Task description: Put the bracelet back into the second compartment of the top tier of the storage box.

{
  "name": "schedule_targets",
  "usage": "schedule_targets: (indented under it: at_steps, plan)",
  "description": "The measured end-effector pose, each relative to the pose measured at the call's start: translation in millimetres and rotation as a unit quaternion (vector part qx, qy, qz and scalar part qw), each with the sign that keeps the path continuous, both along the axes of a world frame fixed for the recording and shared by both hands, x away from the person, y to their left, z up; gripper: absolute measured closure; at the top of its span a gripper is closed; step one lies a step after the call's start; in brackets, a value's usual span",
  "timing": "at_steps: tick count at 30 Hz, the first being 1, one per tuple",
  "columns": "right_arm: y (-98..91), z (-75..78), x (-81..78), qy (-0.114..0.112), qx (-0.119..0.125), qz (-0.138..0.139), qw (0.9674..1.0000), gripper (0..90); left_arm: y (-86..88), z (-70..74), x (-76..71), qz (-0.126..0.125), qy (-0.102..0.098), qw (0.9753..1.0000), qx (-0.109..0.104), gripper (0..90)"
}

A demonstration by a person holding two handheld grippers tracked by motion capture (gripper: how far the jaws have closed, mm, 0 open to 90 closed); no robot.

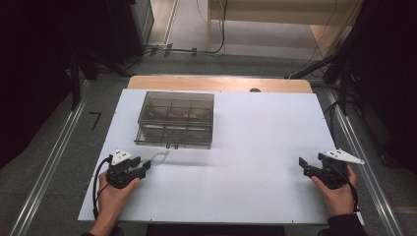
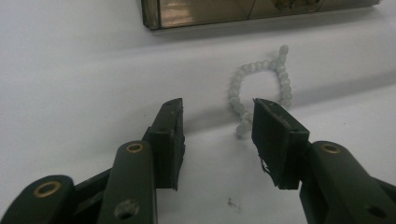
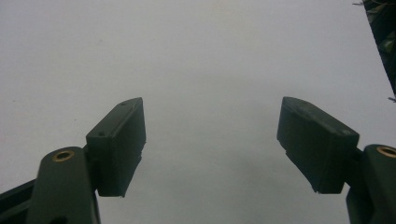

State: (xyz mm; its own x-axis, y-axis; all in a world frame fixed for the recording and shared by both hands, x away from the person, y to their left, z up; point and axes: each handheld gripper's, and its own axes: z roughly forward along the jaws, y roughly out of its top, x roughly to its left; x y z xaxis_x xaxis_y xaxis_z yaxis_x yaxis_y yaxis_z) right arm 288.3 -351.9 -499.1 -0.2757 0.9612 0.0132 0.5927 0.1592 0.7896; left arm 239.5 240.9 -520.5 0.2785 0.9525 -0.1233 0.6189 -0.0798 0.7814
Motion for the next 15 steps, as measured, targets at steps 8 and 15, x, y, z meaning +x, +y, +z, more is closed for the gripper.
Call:
schedule_targets:
  at_steps: [8, 15]
  plan:
    - [0.1, -0.2, 0.5, 0.001, -0.001, -0.001, 1.0, 22.1, -0.9, -0.5, 0.8, -0.018, -0.001, 0.9998, -0.002, 70.1]
    - [0.0, -0.6, 1.2, 0.002, -0.002, -0.001, 1.0, 22.2, -1.7, -1.3, 3.9, -0.032, -0.001, 0.9995, -0.007, 77.1]
